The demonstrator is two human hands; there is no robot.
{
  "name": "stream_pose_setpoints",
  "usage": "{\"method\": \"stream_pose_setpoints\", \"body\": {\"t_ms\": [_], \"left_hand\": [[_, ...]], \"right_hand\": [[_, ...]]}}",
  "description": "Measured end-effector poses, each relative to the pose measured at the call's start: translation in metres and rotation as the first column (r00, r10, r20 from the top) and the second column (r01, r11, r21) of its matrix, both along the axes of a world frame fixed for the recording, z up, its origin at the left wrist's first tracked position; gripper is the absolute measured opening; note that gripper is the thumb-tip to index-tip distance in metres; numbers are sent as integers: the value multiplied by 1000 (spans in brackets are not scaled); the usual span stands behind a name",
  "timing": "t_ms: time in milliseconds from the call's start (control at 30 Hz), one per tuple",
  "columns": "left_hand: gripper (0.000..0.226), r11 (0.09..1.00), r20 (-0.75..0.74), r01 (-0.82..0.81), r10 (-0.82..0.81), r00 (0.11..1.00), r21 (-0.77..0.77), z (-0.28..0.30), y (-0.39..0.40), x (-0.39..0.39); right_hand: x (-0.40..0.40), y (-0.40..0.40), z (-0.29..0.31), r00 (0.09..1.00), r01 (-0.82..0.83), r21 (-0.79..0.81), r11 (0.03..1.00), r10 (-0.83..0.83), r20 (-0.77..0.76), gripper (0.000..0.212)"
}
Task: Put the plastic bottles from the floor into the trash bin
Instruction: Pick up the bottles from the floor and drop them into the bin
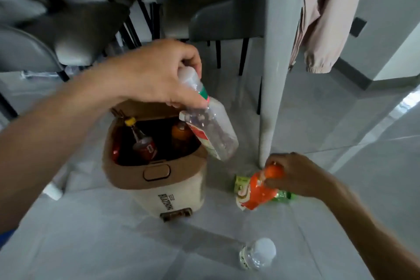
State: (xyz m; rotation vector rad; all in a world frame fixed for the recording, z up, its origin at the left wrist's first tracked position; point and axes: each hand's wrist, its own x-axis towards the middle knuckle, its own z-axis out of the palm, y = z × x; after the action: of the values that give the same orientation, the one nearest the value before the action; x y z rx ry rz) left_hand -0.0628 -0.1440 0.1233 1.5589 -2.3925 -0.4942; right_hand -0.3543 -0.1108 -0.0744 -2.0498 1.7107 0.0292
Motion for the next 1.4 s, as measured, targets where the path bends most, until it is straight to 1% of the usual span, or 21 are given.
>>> {"method": "stream_pose_setpoints", "body": {"t_ms": [67,133,200,267,333,400,467,567,667,733,800,867,933,967,1033,1067,1133,1167,1233,1333,1400], "left_hand": [[38,997,-120,-79,77,990,-18,25,-3,26],[39,988,-141,-154,149,979,-21,41,-5,55],[40,981,-51,-193,193,980,19,42,-8,79],[41,980,124,-196,190,974,38,22,-18,92],[43,978,267,-197,174,948,64,-12,-26,101],[42,966,333,-207,147,931,154,-49,-34,108],[40,948,399,-219,113,910,230,-83,-37,116],[42,939,455,-230,94,885,255,-118,-40,126],[47,937,448,-233,97,889,259,-131,-48,130],[49,943,407,-222,107,907,246,-131,-53,129],[45,960,366,-197,113,924,200,-130,-55,124],[34,974,366,-175,113,924,141,-136,-56,115],[24,975,438,-177,103,893,131,-145,-55,107],[24,973,482,-183,94,871,141,-152,-55,106],[30,973,560,-178,66,826,148,-163,-55,106],[34,978,597,-167,59,800,127,-168,-57,106],[35,984,633,-154,60,772,94,-168,-57,106],[30,984,622,-151,63,780,90,-165,-57,105],[12,983,557,-151,70,828,102,-159,-55,103],[14,965,423,-176,81,902,192,-150,-54,110],[14,954,331,-207,128,935,218,-146,-53,117]], "right_hand": [[17,-14,62,998,5,-156,988,4,61,34],[34,-18,113,985,50,-350,935,12,171,33],[55,-22,147,945,133,-494,859,40,324,34],[80,-28,164,882,199,-564,801,104,459,34],[112,-40,160,856,216,-614,759,156,493,33],[144,-55,140,878,190,-633,751,159,452,37],[169,-66,111,918,106,-607,788,156,364,41],[197,-72,72,963,-39,-558,829,181,201,43],[212,-80,62,961,-38,-581,813,189,201,45],[219,-90,67,962,-29,-592,806,184,204,47],[224,-97,73,958,-39,-599,800,200,205,47],[226,-99,77,950,-43,-623,781,226,217,44],[225,-96,78,939,-35,-673,739,255,231,43],[226,-94,76,934,-41,-696,717,274,227,44],[226,-91,73,930,-70,-720,690,307,204,45],[225,-88,71,931,-78,-728,682,310,190,45],[223,-88,67,939,-73,-723,687,292,183,47],[221,-89,65,941,-64,-714,697,279,189,47],[219,-93,60,947,-49,-691,721,254,198,48],[222,-101,43,970,-101,-584,805,210,122,47],[227,-105,26,979,-190,-447,874,203,-17,39]]}}
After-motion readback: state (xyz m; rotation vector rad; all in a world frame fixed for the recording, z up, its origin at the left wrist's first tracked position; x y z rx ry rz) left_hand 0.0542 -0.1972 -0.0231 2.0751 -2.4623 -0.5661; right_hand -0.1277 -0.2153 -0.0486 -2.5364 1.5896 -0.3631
